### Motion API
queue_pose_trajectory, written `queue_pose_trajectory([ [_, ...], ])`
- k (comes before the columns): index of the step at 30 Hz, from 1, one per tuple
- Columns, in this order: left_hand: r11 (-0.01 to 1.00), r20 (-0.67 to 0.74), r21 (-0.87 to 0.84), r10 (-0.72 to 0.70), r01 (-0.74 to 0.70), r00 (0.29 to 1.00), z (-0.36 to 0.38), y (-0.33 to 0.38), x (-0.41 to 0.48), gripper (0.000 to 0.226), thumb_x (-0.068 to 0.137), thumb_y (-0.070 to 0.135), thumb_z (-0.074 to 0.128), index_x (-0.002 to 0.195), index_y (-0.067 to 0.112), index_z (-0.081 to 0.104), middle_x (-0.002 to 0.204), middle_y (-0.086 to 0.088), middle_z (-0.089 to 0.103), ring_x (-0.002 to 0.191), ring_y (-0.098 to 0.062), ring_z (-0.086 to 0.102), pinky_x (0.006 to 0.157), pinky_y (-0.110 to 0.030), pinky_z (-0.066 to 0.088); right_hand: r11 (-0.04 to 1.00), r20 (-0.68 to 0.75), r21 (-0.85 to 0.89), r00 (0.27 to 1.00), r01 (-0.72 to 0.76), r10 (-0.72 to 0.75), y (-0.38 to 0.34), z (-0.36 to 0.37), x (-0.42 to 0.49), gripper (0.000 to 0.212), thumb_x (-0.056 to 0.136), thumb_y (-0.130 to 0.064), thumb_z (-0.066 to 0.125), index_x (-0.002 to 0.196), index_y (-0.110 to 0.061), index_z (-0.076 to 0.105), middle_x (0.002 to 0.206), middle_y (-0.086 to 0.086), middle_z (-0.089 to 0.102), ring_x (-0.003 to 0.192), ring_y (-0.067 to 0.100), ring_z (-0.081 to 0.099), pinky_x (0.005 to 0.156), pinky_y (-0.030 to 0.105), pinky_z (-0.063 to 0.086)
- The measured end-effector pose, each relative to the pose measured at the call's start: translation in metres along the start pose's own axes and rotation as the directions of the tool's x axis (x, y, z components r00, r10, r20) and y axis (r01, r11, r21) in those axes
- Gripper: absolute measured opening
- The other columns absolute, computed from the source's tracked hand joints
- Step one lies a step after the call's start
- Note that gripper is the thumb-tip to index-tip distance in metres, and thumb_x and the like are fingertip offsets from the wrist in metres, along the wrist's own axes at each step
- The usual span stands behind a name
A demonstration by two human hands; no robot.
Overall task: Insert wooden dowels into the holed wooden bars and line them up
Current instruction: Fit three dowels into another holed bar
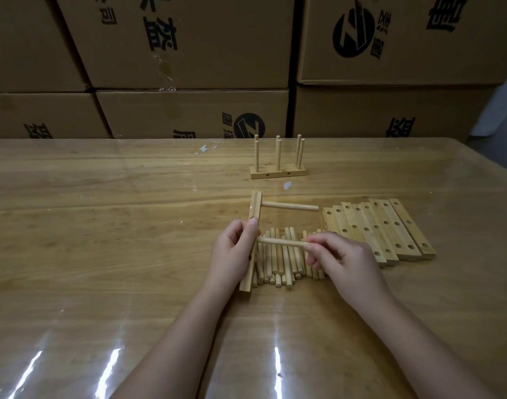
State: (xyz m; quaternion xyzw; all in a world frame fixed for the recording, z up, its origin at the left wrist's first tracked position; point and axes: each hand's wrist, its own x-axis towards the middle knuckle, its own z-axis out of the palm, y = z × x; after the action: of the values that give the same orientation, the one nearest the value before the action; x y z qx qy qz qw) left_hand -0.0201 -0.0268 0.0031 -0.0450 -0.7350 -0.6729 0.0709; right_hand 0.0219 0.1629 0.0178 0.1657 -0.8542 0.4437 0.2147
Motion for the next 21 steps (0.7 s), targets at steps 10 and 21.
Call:
queue_pose_trajectory([
  [10,0.999,0.025,-0.039,-0.032,0.033,0.999,0.001,0.005,0.000,0.038,0.096,0.035,0.050,0.086,0.001,0.064,0.073,-0.007,0.056,0.070,-0.017,0.052,0.070,-0.034,0.044,0.990,0.056,-0.138,0.998,0.015,-0.007,-0.004,-0.002,0.001,0.047,0.078,-0.055,0.045,0.114,-0.027,0.058,0.084,-0.019,0.058,0.076,-0.001,0.055,0.065,0.014,0.047],
  [21,0.996,0.157,0.078,0.026,-0.039,0.987,0.006,0.001,-0.002,0.029,0.093,0.040,0.054,0.069,0.032,0.068,0.063,0.012,0.061,0.065,-0.003,0.056,0.064,-0.025,0.044,0.903,0.238,-0.379,0.964,0.204,-0.118,-0.014,0.007,-0.002,0.024,0.094,-0.030,0.050,0.103,-0.016,0.067,0.086,-0.008,0.066,0.074,0.010,0.061,0.057,0.021,0.043],
])
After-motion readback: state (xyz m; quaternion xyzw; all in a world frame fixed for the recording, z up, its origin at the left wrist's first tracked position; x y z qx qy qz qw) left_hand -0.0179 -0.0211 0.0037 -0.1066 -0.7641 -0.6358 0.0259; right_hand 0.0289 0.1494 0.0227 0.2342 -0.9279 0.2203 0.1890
